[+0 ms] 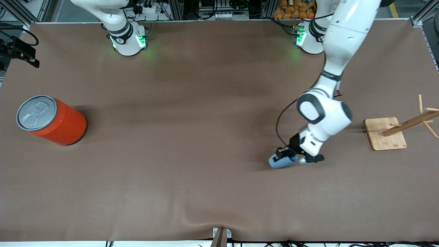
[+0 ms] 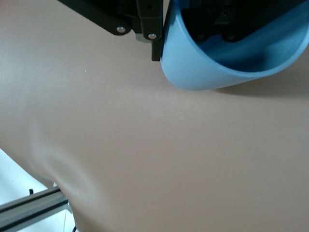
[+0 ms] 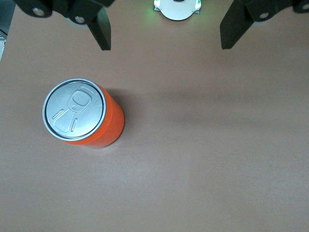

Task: Flip cup
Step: 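Carry the blue cup toward the wooden stand with the left gripper, then set the cup upright on the table and open the left gripper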

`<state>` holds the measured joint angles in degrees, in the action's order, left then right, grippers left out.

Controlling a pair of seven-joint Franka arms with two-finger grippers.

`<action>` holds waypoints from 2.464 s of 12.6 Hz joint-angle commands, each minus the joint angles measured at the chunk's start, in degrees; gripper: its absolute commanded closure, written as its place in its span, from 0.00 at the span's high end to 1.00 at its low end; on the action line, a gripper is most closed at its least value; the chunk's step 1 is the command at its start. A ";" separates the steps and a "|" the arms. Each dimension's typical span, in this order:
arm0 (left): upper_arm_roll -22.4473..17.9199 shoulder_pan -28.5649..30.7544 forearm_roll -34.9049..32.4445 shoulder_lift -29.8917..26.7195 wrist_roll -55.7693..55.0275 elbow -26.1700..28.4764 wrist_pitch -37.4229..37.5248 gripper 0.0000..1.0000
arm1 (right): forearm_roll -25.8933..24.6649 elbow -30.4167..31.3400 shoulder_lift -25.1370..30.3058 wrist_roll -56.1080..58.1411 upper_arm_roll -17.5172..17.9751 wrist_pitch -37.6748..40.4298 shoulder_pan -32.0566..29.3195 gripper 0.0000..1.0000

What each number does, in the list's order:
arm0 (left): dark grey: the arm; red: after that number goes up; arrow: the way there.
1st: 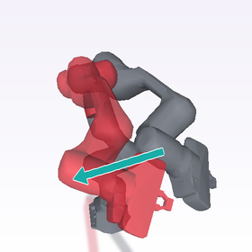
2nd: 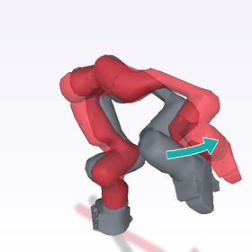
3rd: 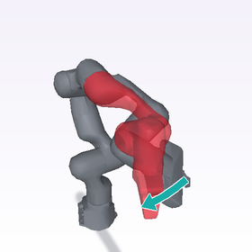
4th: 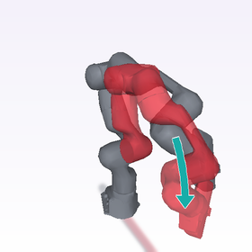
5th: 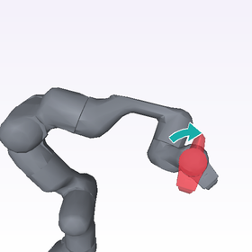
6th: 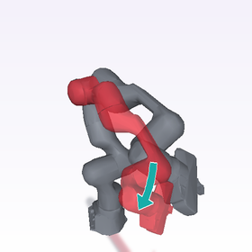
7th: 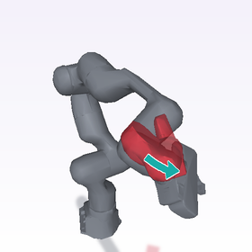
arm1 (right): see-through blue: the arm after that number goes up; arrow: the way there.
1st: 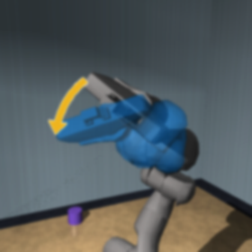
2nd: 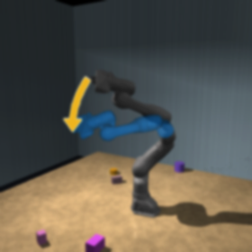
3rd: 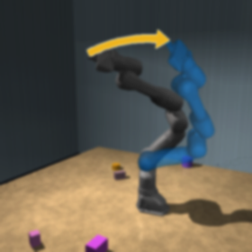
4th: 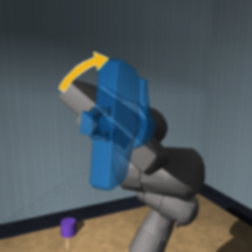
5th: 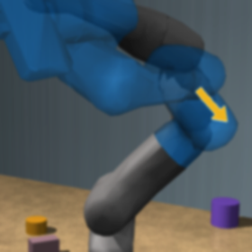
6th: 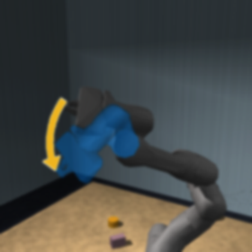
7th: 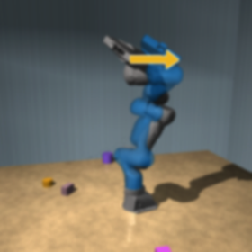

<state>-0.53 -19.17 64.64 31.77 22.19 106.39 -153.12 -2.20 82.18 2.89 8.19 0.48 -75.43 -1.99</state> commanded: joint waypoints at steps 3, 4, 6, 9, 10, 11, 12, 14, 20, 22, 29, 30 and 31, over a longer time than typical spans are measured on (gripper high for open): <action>-2.98 4.65 -19.14 -8.29 -8.54 2.69 15.62 0.00 | 0.01 -1.49 -0.69 0.34 0.31 0.98 -0.29 1.00; -2.99 6.41 -24.16 -8.82 -10.65 1.12 19.66 0.00 | 0.01 -1.58 -0.69 0.51 0.40 0.98 -0.29 1.00; -3.25 8.09 -34.96 -8.74 -14.70 -3.36 27.14 0.00 | 0.01 -1.49 -0.69 0.60 0.40 1.07 -0.38 1.00; -3.34 8.18 -51.60 -8.57 -23.40 -8.20 31.21 0.00 | 0.53 -1.49 -0.69 0.60 0.40 1.07 -0.38 1.00; -3.43 8.09 -53.63 -8.30 -23.85 -8.65 32.52 0.00 | 0.53 -1.49 -0.69 0.60 0.40 1.16 -0.47 1.00; -3.77 8.01 -56.35 -8.04 -24.12 -8.74 33.41 0.00 | 0.53 -1.49 -0.69 0.60 0.40 1.16 -0.47 1.00; -4.04 8.01 -60.29 -7.86 -24.82 -8.74 33.42 0.00 | 0.53 -1.49 -0.69 0.60 0.40 1.07 -0.47 1.00; -4.13 8.18 -63.75 -6.38 -25.18 -9.53 33.42 0.00 | 0.53 -1.49 -0.69 0.60 0.40 1.16 -0.38 1.00; -5.01 10.90 -65.08 -2.77 -26.41 -7.08 24.65 0.00 | 1.06 -1.23 -0.69 0.51 0.40 1.60 -0.56 1.00; -4.92 11.69 -65.08 -1.37 -26.50 -5.06 19.03 0.00 | 1.93 -1.23 -0.69 0.60 0.31 1.95 -0.73 1.00; -5.27 11.87 -66.39 1.72 -26.32 -4.26 14.17 0.00 | 2.20 -1.14 -0.69 0.51 0.22 2.39 -0.91 1.00; -5.27 11.87 -66.75 1.72 -26.41 -4.17 14.17 0.41 | 2.20 -1.06 -0.69 0.51 0.13 2.39 -0.91 1.00; -5.27 11.87 -66.84 1.72 -26.32 -4.17 14.17 0.99 | 2.29 -1.05 -0.69 0.51 0.22 2.39 -0.82 1.00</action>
<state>-5.79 -7.42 -0.27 33.80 -2.80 101.94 -138.18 -0.93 82.18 2.71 8.25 0.36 -73.92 -2.00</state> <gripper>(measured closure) 0.846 0.000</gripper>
